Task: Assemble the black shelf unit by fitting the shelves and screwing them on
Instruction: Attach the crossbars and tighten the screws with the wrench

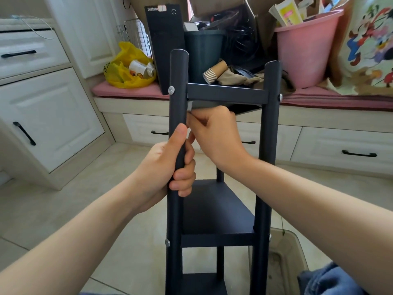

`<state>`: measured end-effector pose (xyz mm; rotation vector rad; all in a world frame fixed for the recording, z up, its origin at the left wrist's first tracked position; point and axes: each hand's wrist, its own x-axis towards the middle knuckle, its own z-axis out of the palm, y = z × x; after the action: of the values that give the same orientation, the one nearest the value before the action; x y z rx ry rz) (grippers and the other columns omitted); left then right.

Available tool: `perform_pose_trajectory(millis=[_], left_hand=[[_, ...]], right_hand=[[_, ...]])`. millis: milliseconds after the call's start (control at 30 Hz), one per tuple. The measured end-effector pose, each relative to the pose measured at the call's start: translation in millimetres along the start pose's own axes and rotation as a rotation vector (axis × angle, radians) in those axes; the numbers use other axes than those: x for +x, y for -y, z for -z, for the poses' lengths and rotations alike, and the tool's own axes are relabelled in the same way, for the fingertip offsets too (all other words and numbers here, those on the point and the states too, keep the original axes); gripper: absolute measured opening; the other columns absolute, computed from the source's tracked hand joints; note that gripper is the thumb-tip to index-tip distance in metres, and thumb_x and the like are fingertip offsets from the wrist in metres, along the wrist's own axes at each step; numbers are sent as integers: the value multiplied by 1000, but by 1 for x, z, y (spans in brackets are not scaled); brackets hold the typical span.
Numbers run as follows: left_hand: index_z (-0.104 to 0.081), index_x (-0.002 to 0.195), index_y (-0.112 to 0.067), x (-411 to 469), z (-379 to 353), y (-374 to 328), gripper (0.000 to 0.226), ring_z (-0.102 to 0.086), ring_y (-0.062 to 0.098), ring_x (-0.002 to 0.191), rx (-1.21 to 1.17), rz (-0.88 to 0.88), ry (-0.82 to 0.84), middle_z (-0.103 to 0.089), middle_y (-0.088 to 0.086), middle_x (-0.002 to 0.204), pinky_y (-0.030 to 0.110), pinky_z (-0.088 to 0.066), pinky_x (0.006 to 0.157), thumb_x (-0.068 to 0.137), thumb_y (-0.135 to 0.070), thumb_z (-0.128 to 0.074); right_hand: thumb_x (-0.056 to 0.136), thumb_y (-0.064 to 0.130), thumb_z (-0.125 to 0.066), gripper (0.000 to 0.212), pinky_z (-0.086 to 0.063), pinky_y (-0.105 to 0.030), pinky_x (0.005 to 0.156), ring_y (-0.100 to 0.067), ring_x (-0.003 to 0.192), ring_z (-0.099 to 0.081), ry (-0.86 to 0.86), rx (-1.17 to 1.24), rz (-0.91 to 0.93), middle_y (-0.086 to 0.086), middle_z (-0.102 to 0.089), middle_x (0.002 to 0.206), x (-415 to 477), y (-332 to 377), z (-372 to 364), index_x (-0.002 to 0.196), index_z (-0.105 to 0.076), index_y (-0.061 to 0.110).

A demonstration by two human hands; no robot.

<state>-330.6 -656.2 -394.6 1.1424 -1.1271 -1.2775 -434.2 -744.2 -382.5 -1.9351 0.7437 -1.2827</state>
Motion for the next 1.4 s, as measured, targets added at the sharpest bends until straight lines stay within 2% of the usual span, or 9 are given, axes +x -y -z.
perform_pose_trajectory(millis=[300,433,500,667,900,1000,1133,1267,1400], left_hand=[[-45,63,-16,-2,1,-1,55,-25,13,35,2,11,-5,-28,0,46,24,-35,39,81,-68,-48],[-43,65,-15,-3,3,-2,55,-24,13,36,9,11,-15,-26,0,47,24,-35,40,81,-68,-48],[-43,66,-15,-3,3,-2,55,-24,13,36,15,12,-26,-26,1,48,23,-35,40,82,-67,-47],[-43,66,-15,-3,3,-3,55,-24,13,36,12,15,-32,-26,0,48,24,-35,39,81,-67,-47],[-43,66,-15,-3,1,-3,55,-23,13,36,26,15,-34,-26,0,47,24,-34,40,80,-67,-48],[-44,64,-16,-2,-1,-3,54,-23,13,36,23,15,-38,-25,0,47,23,-34,39,81,-67,-47],[-44,63,-16,-1,-2,-3,53,-22,12,35,15,18,-37,-25,-1,46,22,-34,40,83,-66,-46],[-44,63,-16,-2,-1,-2,54,-23,12,35,20,16,-24,-25,-1,47,23,-34,39,81,-67,-47],[-45,63,-17,0,-1,-2,54,-23,12,35,18,18,-21,-25,-2,47,24,-34,39,81,-68,-48]], right_hand=[[98,12,-58,23,-43,-8,55,-6,54,-62,13,-18,3,8,-65,66,3,-4,-4,79,-72,11],[99,15,-56,34,-41,-7,57,1,53,-60,23,-78,4,8,-67,65,2,-3,-1,67,-62,24],[99,17,-56,36,-43,-12,57,1,51,-57,37,-103,-16,9,-63,58,0,-3,1,63,-60,23],[97,17,-56,35,-46,-33,59,-9,49,-49,56,-58,-58,-11,-57,54,-6,3,12,65,-65,4],[97,17,-57,35,-41,-28,57,-9,50,-44,67,-61,-45,-14,-54,53,-9,8,28,67,-66,1],[97,17,-57,35,-39,-21,54,-7,47,-43,64,-63,-45,-5,-50,49,-9,8,31,67,-66,1],[97,17,-58,35,-40,-27,56,-10,49,-43,69,-75,-23,-14,-52,52,-8,9,30,68,-66,-1],[97,17,-58,34,-38,-21,52,-7,44,-40,72,-83,-39,6,-44,43,-7,8,28,67,-68,4],[97,18,-59,33,-35,-13,50,-5,43,-43,72,-92,-43,13,-44,39,-6,6,25,66,-68,12]])
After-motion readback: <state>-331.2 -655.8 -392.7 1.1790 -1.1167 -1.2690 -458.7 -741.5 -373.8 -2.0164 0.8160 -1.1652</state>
